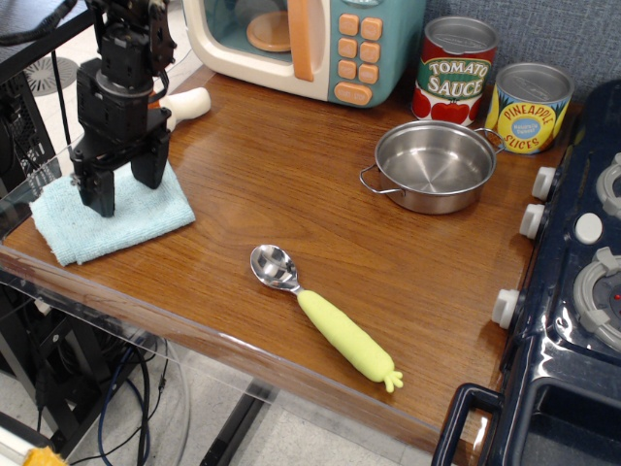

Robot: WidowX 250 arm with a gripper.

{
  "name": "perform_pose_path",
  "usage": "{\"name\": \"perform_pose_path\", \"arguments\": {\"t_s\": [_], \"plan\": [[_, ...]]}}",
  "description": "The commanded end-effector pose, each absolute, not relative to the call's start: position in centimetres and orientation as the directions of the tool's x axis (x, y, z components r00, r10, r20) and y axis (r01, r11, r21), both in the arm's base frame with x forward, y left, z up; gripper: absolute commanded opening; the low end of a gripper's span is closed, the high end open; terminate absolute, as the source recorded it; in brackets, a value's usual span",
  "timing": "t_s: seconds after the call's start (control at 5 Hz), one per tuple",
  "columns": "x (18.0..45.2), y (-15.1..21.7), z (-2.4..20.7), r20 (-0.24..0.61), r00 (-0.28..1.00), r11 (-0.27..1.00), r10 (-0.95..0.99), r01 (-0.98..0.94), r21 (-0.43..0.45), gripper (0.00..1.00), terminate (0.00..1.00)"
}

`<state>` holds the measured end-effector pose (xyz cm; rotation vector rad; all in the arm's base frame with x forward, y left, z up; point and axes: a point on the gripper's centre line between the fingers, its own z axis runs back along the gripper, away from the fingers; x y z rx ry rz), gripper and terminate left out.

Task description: Move the blue cloth next to the metal pot.

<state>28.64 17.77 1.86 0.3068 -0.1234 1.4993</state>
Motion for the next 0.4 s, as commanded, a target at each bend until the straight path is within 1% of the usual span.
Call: {"name": "perform_pose_path", "arguments": {"t_s": [0.0,0.2], "plan": [[27.8,16.5,1.6,0.273,0.102,0.068,0.957,-0.989,0.132,1.00,0.00],[28.6,15.1,0.9,0.271,0.138,0.100,0.953,-0.984,0.148,1.00,0.00]]}}
